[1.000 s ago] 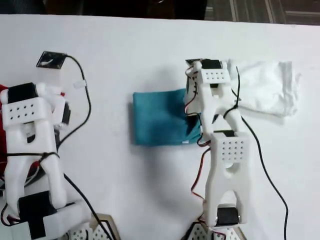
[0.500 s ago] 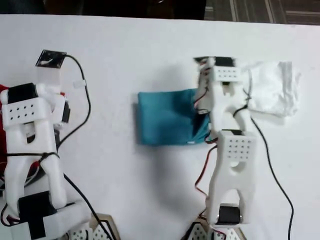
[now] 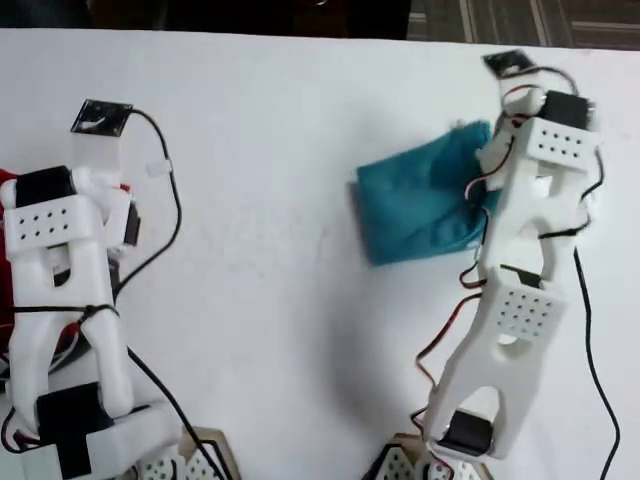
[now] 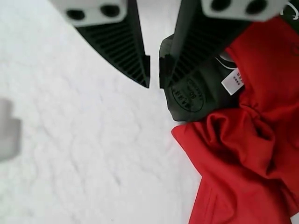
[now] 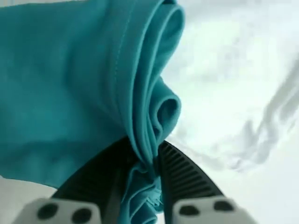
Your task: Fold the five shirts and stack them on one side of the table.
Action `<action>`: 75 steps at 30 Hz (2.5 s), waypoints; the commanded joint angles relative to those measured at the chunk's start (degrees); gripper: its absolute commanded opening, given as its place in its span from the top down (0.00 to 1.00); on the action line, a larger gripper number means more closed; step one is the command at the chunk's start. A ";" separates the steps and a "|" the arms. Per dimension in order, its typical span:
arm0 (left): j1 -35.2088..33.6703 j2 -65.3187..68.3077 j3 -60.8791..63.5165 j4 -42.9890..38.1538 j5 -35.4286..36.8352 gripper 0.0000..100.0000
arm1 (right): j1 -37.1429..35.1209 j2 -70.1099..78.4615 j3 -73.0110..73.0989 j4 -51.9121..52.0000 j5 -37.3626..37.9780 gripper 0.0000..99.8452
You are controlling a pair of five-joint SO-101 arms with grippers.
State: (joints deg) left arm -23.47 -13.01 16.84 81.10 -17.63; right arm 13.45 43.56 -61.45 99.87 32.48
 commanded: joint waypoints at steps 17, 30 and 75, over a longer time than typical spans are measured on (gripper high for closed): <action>-0.26 -2.64 8.04 -6.42 -0.44 0.93 | 8.84 4.26 -13.27 -12.26 1.05 0.98; -0.35 -2.64 8.04 -6.33 -0.44 0.93 | 16.13 12.26 -13.01 -30.37 1.14 0.98; -0.62 -2.90 8.13 -4.22 -0.44 0.93 | -3.12 32.57 -33.41 -17.89 0.70 0.82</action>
State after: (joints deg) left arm -23.47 -13.54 25.19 76.44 -17.63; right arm 10.73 74.86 -92.84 86.42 33.01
